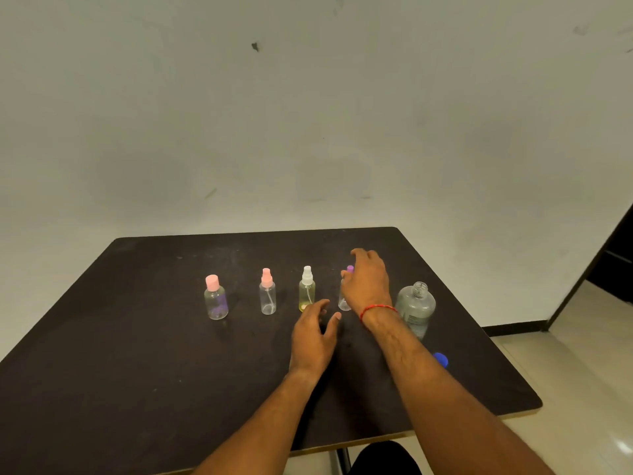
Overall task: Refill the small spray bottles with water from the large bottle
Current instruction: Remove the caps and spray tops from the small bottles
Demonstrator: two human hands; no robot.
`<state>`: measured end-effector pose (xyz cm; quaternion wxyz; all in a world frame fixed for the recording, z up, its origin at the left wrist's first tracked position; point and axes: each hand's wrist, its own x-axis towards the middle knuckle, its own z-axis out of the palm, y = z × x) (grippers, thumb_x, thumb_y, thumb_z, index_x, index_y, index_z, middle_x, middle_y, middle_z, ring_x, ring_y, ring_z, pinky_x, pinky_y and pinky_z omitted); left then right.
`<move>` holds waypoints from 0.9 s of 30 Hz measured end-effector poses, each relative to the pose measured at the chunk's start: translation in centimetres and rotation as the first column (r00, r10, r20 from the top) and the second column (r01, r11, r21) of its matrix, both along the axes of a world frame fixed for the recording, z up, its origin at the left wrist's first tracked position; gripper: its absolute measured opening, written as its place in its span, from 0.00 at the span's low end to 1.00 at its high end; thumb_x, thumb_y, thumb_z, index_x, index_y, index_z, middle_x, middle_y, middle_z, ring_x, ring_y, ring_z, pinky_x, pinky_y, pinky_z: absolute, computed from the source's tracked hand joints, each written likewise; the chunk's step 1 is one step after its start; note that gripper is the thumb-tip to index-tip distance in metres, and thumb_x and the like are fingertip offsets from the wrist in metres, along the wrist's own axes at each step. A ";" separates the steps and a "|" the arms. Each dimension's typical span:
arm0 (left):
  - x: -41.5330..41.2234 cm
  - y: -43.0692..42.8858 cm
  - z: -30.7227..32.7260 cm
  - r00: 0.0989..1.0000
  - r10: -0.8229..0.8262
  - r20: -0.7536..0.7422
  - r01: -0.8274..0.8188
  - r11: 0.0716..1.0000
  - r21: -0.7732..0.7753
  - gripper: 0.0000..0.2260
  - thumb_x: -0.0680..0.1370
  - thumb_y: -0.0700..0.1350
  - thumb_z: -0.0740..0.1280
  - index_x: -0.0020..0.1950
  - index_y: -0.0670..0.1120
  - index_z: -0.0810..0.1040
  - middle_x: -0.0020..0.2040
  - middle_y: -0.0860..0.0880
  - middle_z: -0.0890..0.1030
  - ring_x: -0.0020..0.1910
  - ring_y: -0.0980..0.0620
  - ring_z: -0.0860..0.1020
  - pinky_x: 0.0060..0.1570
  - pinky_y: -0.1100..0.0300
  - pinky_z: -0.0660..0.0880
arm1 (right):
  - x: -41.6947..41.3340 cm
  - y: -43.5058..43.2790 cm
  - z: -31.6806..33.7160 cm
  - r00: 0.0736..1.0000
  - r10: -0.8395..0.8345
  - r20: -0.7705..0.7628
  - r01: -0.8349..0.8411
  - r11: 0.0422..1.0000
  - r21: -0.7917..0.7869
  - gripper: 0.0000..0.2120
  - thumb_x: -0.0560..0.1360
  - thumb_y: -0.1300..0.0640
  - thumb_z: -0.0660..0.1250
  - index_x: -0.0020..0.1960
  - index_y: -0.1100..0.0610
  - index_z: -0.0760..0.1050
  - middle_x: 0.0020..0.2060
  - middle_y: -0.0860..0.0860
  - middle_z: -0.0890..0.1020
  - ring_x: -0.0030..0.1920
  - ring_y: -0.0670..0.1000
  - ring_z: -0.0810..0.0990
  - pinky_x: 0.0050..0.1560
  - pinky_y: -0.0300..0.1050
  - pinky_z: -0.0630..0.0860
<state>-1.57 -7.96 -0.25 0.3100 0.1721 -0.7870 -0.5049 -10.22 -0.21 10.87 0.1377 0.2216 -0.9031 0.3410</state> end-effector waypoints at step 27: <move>0.6 0.0 0.1 0.995 -0.078 -0.068 0.077 0.997 -0.005 0.10 0.79 0.47 0.72 0.59 0.54 0.80 0.52 0.59 0.84 0.53 0.62 0.82 0.55 0.59 0.80 | 2.4 1.3 0.4 0.981 0.158 0.112 -0.177 0.966 0.187 0.10 0.73 0.49 0.72 0.40 0.50 0.72 0.37 0.47 0.77 0.39 0.48 0.76 0.39 0.40 0.71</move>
